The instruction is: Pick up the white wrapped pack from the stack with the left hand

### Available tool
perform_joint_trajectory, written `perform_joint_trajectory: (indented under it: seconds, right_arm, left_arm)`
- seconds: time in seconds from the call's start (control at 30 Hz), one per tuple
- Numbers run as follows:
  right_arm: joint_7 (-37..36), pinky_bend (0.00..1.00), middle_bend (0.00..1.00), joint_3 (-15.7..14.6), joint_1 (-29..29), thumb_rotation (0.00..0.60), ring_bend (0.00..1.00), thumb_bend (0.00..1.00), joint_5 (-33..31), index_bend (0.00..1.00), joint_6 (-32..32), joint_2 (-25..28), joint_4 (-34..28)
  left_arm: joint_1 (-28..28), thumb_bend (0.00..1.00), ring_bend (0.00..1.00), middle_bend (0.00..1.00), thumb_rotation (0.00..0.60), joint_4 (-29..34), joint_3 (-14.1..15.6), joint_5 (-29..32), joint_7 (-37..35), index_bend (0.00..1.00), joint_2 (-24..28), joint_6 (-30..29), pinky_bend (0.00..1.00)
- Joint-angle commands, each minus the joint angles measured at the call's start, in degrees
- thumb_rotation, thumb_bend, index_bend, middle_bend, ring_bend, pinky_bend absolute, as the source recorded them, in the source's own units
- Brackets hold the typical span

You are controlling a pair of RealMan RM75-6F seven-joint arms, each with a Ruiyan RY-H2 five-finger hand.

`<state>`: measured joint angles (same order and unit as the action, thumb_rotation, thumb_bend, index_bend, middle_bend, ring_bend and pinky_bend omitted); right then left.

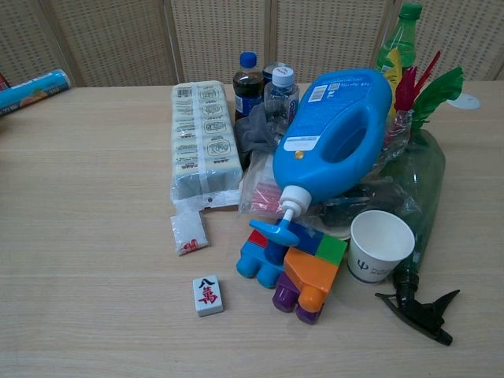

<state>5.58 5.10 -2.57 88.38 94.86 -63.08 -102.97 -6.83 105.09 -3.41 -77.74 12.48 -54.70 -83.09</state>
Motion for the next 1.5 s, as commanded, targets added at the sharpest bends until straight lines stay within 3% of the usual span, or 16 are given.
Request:
perform_joint_trajectory:
  seconds: [0.03,0.5,0.67,0.8,1.07,1.33,1.5]
  right_arm:
    - [-0.2,0.00,0.00,0.1,0.0,0.370,0.00,0.00,-0.2,0.00,0.1,0.1,-0.1]
    - [-0.5,0.00,0.00,0.0,-0.2,0.372,0.00,0.00,-0.8,0.00,-0.4,0.6,-0.5]
    - [-0.9,0.00,0.00,0.4,0.1,0.372,0.00,0.00,-1.6,0.00,-0.9,0.6,-0.4]
    - [-1.0,0.00,0.00,0.3,0.3,0.376,0.00,0.00,-1.9,0.00,-1.6,0.6,-0.4]
    - [-0.6,0.00,0.00,0.1,0.9,0.371,0.00,0.00,-2.3,0.00,-3.0,0.3,-0.6]
    - [-1.2,0.00,0.00,0.1,1.6,0.370,0.00,0.00,-3.7,0.00,-4.9,0.1,-0.1]
    - [-1.9,0.00,0.00,0.2,1.9,0.373,0.00,0.00,-4.9,0.00,-6.1,0.1,0.6]
  left_arm:
    - [0.0,0.00,0.00,0.00,0.600,0.0,-0.1,0.2,0.1,0.00,-0.1,0.2,0.00]
    - [-1.8,0.00,0.00,0.00,0.600,-1.4,0.9,-0.7,0.2,0.00,-0.5,4.6,0.00]
    - [-6.4,0.00,0.00,0.00,0.600,-1.5,-0.8,-0.4,1.5,0.00,-0.4,10.1,0.00]
    - [-13.4,0.00,0.00,0.00,0.600,-4.1,-2.6,-3.1,3.0,0.00,-1.3,17.7,0.00]
    - [-31.3,0.00,0.00,0.00,0.600,-17.9,-6.2,-9.6,-0.3,0.00,-10.1,34.5,0.00]
    - [-43.9,0.00,0.00,0.00,0.600,-30.0,-7.5,-7.8,4.4,0.00,-22.3,46.3,0.00]
    - [-47.8,0.00,0.00,0.00,0.600,-35.4,-7.6,-4.5,6.2,0.00,-28.5,49.9,0.00]
